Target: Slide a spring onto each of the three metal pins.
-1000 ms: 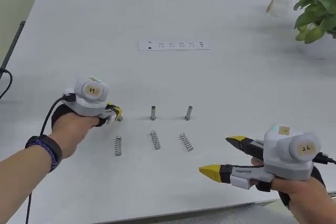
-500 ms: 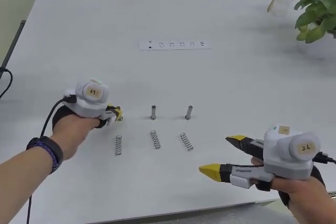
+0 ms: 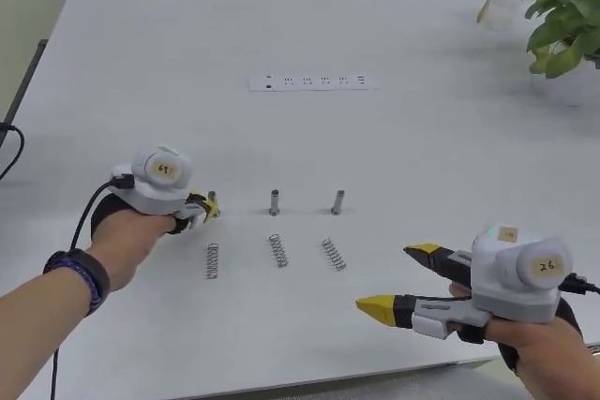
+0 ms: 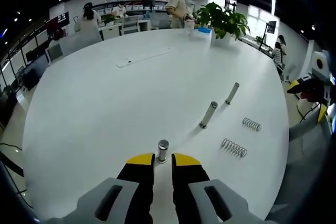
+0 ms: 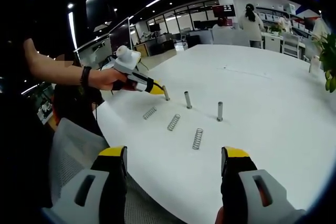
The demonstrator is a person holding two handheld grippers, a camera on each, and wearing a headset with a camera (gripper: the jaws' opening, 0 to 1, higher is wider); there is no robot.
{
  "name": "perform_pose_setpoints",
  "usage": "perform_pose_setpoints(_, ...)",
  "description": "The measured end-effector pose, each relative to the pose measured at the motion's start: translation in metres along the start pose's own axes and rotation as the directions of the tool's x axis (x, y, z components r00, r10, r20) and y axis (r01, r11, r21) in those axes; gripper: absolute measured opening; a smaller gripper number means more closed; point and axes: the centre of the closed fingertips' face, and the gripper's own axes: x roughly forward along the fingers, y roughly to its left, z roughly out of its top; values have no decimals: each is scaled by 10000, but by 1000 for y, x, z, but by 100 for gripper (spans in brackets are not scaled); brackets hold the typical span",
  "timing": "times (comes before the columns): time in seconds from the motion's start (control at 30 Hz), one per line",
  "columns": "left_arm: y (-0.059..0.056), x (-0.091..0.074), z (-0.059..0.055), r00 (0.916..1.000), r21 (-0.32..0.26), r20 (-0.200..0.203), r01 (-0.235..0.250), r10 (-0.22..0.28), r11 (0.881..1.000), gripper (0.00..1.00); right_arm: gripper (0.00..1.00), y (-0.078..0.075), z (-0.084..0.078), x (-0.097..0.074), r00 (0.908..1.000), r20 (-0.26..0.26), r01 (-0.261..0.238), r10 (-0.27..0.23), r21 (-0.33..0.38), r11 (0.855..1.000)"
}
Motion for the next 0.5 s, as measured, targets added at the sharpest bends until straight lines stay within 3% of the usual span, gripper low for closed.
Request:
perform_pose_setpoints(0.3, -1, -8, -6, 10000, -164, -23, -16, 15, 9999, 7, 72, 1, -2, 0, 10000, -18, -16, 16, -9, 10000)
perform_pose_setpoints(0.5, -6, -17, -19, 10000, -279, -75, 12, -14, 9996, 10, 72, 1, -2, 1, 10000, 32, -26, 26, 38, 10000)
